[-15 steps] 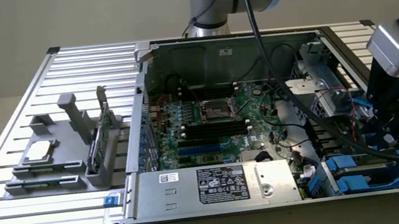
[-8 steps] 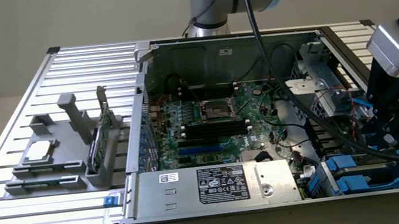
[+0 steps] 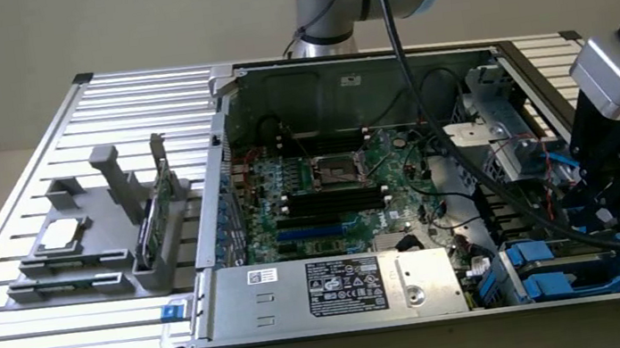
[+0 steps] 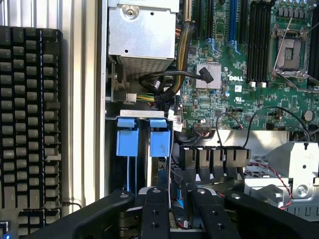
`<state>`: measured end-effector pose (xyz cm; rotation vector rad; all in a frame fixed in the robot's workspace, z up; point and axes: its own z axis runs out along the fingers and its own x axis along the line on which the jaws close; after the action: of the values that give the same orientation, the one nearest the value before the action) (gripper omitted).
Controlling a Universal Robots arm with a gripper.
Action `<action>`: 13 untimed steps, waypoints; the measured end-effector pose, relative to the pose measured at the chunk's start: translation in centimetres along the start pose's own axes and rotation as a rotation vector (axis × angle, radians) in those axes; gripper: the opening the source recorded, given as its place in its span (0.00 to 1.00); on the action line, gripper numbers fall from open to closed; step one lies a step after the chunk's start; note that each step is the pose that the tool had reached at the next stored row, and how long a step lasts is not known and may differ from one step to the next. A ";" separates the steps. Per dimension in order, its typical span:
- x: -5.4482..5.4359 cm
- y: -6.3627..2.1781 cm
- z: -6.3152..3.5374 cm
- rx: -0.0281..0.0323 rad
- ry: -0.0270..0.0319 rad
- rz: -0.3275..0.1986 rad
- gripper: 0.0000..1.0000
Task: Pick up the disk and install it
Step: 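Insert the first disk wire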
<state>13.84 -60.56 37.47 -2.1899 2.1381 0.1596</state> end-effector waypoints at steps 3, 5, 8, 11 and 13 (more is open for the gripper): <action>0.0 0.00 0.00 0.0001 0.0000 0.000 0.25; 0.0 0.00 0.00 0.0001 0.0000 0.000 0.25; 0.0 0.00 0.00 0.0003 0.0000 0.000 0.25; 0.0 0.00 0.02 0.0025 -0.0004 0.018 0.25; 0.0 0.00 0.05 0.0061 -0.0008 0.046 0.25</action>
<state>13.84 -60.56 37.41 -2.1381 2.1866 0.1564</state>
